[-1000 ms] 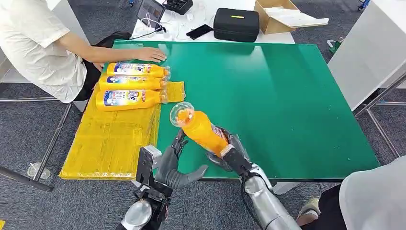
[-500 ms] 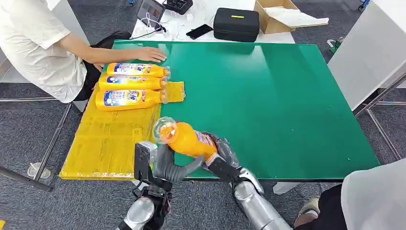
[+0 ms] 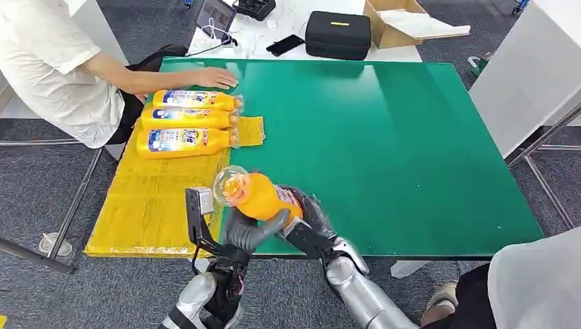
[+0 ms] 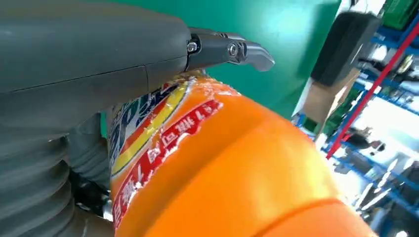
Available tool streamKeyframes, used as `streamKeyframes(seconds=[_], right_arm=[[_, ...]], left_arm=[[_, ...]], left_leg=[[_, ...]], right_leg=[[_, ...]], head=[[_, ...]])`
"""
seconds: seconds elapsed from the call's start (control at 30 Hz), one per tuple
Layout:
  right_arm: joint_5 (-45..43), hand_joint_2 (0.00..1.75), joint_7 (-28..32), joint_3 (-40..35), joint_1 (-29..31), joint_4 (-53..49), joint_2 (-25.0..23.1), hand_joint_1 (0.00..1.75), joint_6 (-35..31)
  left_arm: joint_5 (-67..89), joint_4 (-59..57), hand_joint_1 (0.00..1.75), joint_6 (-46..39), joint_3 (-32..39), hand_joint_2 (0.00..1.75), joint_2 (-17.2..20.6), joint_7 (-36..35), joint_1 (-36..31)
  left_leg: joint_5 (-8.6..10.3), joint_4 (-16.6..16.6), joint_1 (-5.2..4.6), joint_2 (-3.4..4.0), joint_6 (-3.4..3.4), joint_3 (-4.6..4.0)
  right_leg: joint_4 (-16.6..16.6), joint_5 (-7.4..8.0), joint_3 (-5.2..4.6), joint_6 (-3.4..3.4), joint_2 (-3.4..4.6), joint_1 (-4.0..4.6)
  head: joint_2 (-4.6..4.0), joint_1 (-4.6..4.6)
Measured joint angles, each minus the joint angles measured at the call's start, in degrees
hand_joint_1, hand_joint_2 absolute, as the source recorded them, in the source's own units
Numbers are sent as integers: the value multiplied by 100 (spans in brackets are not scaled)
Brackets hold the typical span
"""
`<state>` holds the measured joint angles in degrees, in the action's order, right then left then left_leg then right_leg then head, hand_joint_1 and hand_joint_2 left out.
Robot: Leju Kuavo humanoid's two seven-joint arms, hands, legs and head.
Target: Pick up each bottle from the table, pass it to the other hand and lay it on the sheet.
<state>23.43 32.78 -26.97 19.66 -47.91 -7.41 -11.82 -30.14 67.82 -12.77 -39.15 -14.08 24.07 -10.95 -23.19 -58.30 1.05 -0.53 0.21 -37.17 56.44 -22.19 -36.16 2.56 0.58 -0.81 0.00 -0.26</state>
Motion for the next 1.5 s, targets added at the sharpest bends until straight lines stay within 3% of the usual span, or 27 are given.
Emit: streamKeyframes(seconds=[0.03, 0.3, 0.33, 0.4, 0.43, 0.47, 0.5, 0.8, 0.97, 1.0, 1.07, 1.2, 1.4, 1.5], right_arm=[[-2, 175, -17, -35, 26, 7, -7, 175, 0], [-131, 175, -37, -197, 175, 105, -52, 175, -4], [-142, 175, -35, -207, 191, 118, -55, 168, -4], [-162, 175, -35, -238, 212, 136, -55, 133, -2], [-190, 175, -35, -258, 225, 146, -61, 94, 9], [-221, 175, -37, -284, 237, 160, -70, 38, 20], [-260, 175, -39, -304, 244, 173, -79, 0, 42], [-555, 175, -87, -441, 310, 247, -192, 0, 208], [-549, 175, 70, -402, 210, 256, -157, 0, -418], [-549, 0, 147, -358, 171, 260, -133, 0, -534], [-557, 0, 276, -240, 110, 267, -87, 0, -757], [-708, 0, 673, 261, -139, 118, -28, 0, -2095], [-679, 0, 719, 1166, -620, -707, 90, 0, -2761], [-825, 0, 724, 1730, -850, -1328, 109, 0, -2798]], left_arm=[[-57, 0, 175, -39, 2, 175, -7, 15, -15], [-240, 9, 175, -122, 2, 175, -6, 129, -50], [-242, 9, 175, -129, 2, 175, -6, 155, -54], [-245, 11, 175, -164, 4, 175, -6, 192, -66], [-223, 15, 175, -235, 4, 175, -6, 275, -70], [-174, 31, 175, -315, 2, 175, -7, 361, -72], [-107, 48, 175, -396, 0, 175, -6, 433, -78], [463, 203, 175, -889, -31, 175, -41, 843, -115], [1586, 466, 175, -1620, -68, 175, 42, 1364, -86], [1778, 538, 175, -1672, -39, 175, 81, 1386, -62], [2046, 669, 175, -1733, 26, 175, 149, 1394, 4], [2797, 997, 175, -1965, 287, 175, 330, 1217, 222], [4045, 1381, 175, -2236, 783, 175, 643, 876, 453], [5879, 1386, 175, -2585, 1150, 175, 776, 351, 503]], left_leg=[[0, 0, 0, 0, 0, 0], [0, 0, -1, 0, 0, -1], [0, 0, -1, -1, 0, -1], [0, 0, -1, -1, 0, -1], [0, 0, 0, 0, 0, -1], [0, 0, 0, 0, 0, -1], [0, 0, 0, 0, 0, -1], [0, 0, 0, 1, 0, -2], [-1, 0, -1, -1, 0, -4], [-1, 0, -1, -2, 0, -4], [-1, 0, 0, -1, 0, -4], [-1, 0, 0, -1, 0, -4], [-1, 0, 0, -5, 0, -7], [-1, 0, 0, -4, 0, -7]], right_leg=[[0, 0, 0, 0, 0, 0], [0, 0, 0, 0, 0, -1], [0, 0, 0, 0, 0, -1], [0, 0, 0, 0, 0, -1], [0, 0, -1, 0, 0, 0], [0, 0, -1, 0, 0, 0], [0, 0, -1, 0, 0, 0], [0, 0, -5, 0, 1, -1], [-1, -1, -5, 0, -1, -1], [-1, -1, -5, 0, -2, -1], [-1, -1, -5, -1, -1, 0], [-1, -2, -5, -1, -1, 0], [-1, -2, -7, -1, -5, 0], [-1, -2, -7, -2, -5, 0]], head=[[0, 0], [0, 2], [0, 0], [0, 0], [0, 2], [0, 2], [0, 2], [2, 0], [0, 2], [0, 2], [0, 2], [0, 4], [0, 4], [0, 2]])
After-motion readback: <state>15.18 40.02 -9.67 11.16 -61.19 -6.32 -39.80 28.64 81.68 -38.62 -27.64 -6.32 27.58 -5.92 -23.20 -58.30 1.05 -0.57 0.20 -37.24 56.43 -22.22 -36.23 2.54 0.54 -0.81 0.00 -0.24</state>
